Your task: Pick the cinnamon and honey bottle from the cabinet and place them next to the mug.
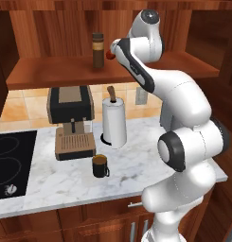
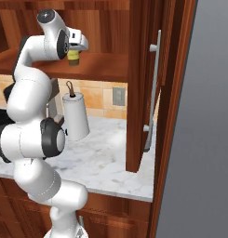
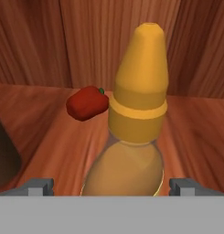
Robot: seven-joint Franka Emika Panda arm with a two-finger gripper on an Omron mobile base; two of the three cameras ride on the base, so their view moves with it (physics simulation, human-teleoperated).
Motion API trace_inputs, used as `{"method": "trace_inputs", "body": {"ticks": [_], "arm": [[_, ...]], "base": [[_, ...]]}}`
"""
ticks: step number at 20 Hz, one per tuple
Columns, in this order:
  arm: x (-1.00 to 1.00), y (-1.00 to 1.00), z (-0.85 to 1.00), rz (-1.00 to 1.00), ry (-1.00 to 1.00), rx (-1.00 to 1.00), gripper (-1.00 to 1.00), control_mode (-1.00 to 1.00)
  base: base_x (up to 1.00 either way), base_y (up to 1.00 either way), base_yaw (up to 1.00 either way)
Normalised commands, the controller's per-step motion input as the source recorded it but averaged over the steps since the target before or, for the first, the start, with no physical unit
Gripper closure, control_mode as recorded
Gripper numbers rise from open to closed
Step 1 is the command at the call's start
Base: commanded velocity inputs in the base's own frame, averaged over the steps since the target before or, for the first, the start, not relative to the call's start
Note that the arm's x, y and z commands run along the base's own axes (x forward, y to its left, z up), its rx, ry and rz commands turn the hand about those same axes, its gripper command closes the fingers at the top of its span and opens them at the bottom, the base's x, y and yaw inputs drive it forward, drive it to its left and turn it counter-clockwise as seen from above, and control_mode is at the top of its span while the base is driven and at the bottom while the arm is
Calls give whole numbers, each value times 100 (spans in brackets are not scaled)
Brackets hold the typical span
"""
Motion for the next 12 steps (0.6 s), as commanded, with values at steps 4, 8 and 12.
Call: {"method": "trace_inputs", "body": {"ticks": [4, 8, 12], "arm": [[0, 0, 0, 0, 0, 0, -100, -100], [0, 0, 0, 0, 0, 0, 100, -100], [0, 0, 0, 0, 0, 0, 100, -100]], "base": [[0, 0, 0], [0, 0, 0], [0, 0, 0]]}}
